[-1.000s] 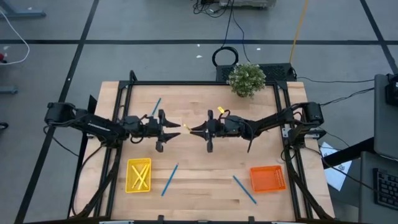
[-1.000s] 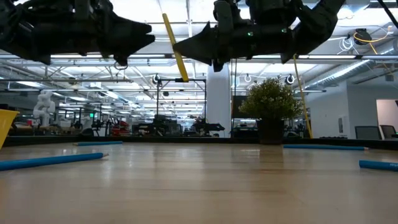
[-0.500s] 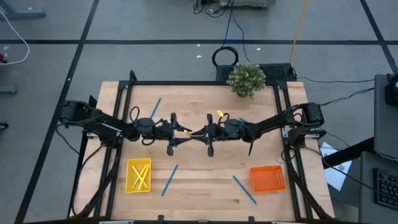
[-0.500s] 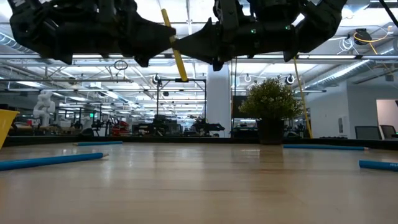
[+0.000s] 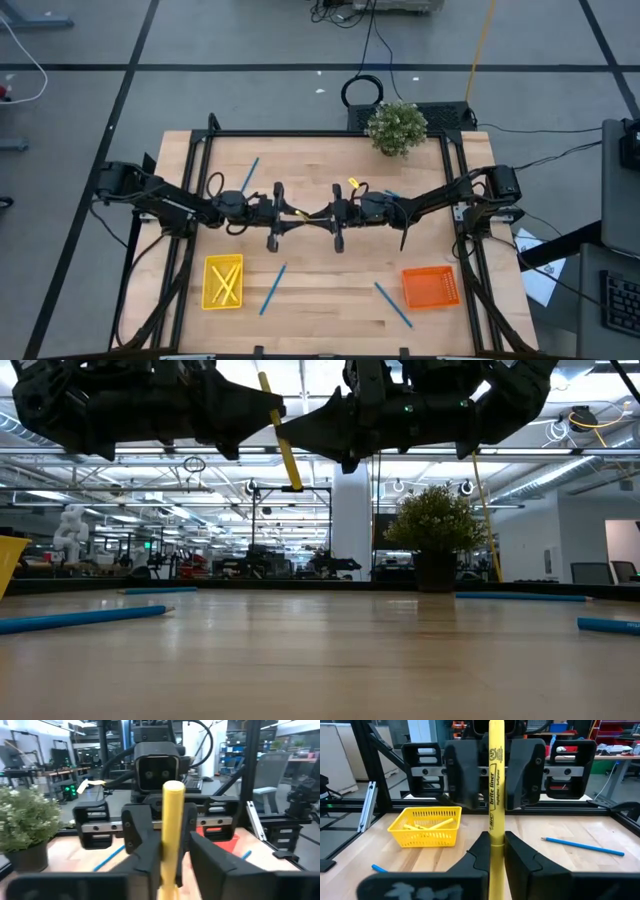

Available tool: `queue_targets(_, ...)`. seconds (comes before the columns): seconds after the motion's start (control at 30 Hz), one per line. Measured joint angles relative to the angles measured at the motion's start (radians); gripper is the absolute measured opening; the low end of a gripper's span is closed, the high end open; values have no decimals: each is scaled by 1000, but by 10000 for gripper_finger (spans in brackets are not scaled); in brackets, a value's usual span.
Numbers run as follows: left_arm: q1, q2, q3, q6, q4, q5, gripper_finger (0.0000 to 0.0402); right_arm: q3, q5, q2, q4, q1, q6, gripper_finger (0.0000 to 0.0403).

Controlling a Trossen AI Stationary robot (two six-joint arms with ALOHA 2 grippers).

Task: Sort pens & pencils
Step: Put the yellow pen into the yellow bin

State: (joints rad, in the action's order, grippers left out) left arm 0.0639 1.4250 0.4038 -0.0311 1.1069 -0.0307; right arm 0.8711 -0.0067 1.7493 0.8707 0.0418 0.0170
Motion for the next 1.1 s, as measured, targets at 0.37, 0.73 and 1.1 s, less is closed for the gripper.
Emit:
queue_targets(0.37,-1,-3,0,13,-17,39,31,0,3,0,-8,0,29,53)
queue_targets(0.73,-7,-299,-1,4,-453,93,31,1,6,-49,-114,0,31,227)
queue_targets(1.1,114,-686,-1,-1,-945,286,31,-48,6,-163,-199,22,-3,237)
